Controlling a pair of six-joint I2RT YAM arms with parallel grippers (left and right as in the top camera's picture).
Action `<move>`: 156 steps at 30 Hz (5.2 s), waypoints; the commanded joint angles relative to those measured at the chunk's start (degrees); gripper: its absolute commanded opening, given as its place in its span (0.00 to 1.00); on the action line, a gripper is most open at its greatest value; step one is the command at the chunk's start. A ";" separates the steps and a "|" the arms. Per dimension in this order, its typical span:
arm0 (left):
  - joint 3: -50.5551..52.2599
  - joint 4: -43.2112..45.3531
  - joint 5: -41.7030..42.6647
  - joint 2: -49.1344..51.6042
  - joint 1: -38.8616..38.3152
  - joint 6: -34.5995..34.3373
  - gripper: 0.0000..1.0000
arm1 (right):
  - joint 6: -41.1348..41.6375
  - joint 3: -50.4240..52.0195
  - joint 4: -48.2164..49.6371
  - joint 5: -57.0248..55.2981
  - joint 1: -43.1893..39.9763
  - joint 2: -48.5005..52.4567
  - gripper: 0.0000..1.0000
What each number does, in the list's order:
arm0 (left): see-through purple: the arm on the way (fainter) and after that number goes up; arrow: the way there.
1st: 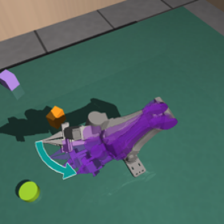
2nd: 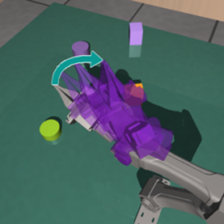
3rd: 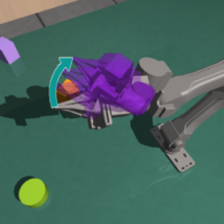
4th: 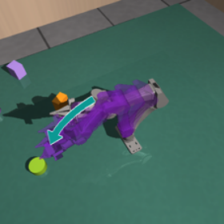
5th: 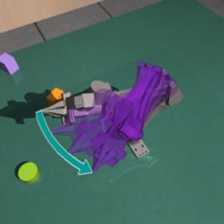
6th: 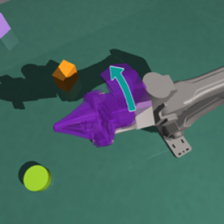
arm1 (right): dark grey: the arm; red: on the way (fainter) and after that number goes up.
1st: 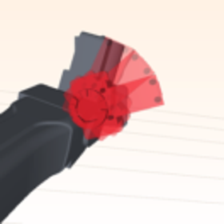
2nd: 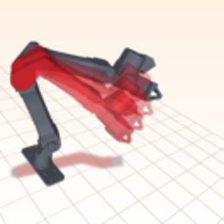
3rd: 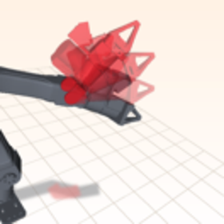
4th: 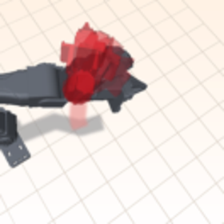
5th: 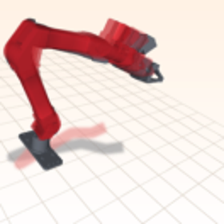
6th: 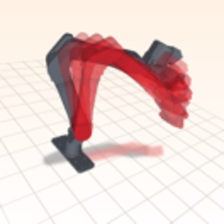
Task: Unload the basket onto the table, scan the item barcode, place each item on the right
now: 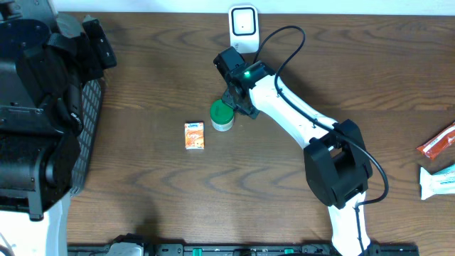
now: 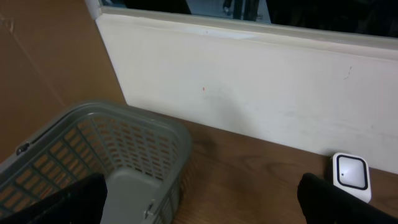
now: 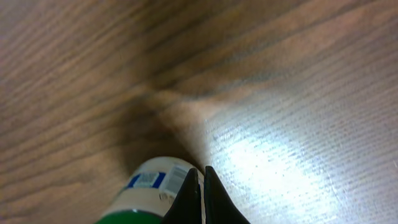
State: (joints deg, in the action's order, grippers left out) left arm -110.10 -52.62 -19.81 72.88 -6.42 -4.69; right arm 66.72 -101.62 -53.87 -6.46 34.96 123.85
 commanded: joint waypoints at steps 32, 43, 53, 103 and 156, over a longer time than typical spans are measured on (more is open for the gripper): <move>0.17 -0.02 -0.20 -0.22 0.24 -0.48 0.98 | -3.04 -0.70 4.94 17.05 6.93 0.07 0.02; 0.17 -0.04 -0.20 -0.22 0.24 -0.50 0.98 | -7.45 -0.70 15.39 10.88 7.74 0.07 0.08; 0.17 -0.02 -0.20 -0.22 0.24 -0.50 0.98 | -19.12 -0.72 25.68 16.22 7.91 -0.11 0.16; 0.17 -0.04 -0.20 -0.22 0.24 -0.50 0.98 | -55.69 -19.82 2.95 8.41 2.08 8.24 0.99; 0.17 -0.02 -0.20 -0.22 0.24 -0.50 0.98 | -39.76 -25.14 -22.86 6.62 3.63 14.78 0.53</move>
State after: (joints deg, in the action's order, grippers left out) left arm -110.10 -52.62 -19.81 72.86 -6.42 -4.69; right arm 23.86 -125.21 -76.75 0.40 37.58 139.24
